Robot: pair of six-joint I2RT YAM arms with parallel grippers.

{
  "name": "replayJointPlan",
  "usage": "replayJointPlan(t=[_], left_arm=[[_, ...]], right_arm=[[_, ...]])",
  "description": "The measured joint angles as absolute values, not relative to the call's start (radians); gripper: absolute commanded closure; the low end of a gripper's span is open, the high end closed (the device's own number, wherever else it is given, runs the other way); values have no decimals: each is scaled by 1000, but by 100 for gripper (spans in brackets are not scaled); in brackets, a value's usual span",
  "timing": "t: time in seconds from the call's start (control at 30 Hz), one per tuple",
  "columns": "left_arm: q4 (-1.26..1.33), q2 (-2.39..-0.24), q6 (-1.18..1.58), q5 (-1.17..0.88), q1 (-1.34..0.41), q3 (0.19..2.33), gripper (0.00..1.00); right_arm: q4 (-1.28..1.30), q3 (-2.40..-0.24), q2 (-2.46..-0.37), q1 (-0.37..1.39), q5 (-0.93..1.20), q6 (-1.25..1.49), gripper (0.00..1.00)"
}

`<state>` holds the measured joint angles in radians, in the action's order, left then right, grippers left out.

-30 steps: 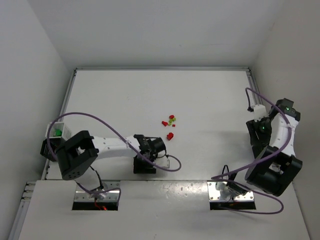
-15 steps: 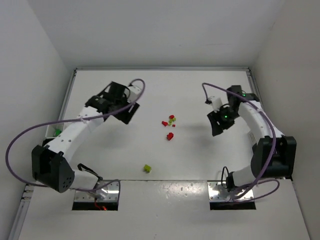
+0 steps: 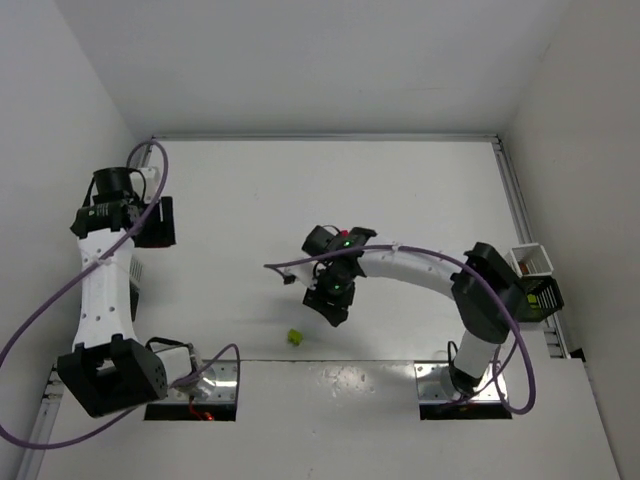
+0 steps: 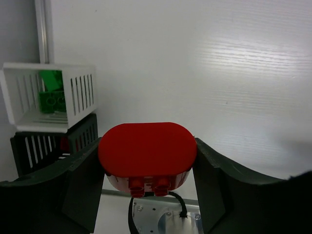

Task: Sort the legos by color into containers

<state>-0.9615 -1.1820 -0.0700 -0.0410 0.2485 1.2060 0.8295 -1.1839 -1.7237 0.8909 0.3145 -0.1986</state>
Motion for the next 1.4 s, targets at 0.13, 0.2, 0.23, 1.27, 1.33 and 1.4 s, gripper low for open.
replayJointPlan(t=[0.13, 0.2, 0.23, 1.27, 1.33, 1.4], left_arm=[[-1003, -1163, -90, -60, 352, 1210, 75], [-1019, -1157, -105, -73, 393, 1216, 75], [-1023, -1156, -114, -79, 411, 1219, 75], [-1072, -1230, -325, -207, 708, 1271, 75], [-1072, -1231, -332, -211, 708, 1266, 75], [-1072, -1230, -341, -218, 709, 1254, 75]], right_arm=[[794, -1237, -1788, 998, 247, -142, 49], [778, -1278, -1819, 1032, 215, -106, 49], [770, -1300, -1835, 1046, 199, -88, 49], [692, -1440, -2075, 1238, 22, 117, 83], [688, -1440, -2075, 1238, 22, 122, 96], [686, -1438, -2074, 1238, 21, 121, 100]])
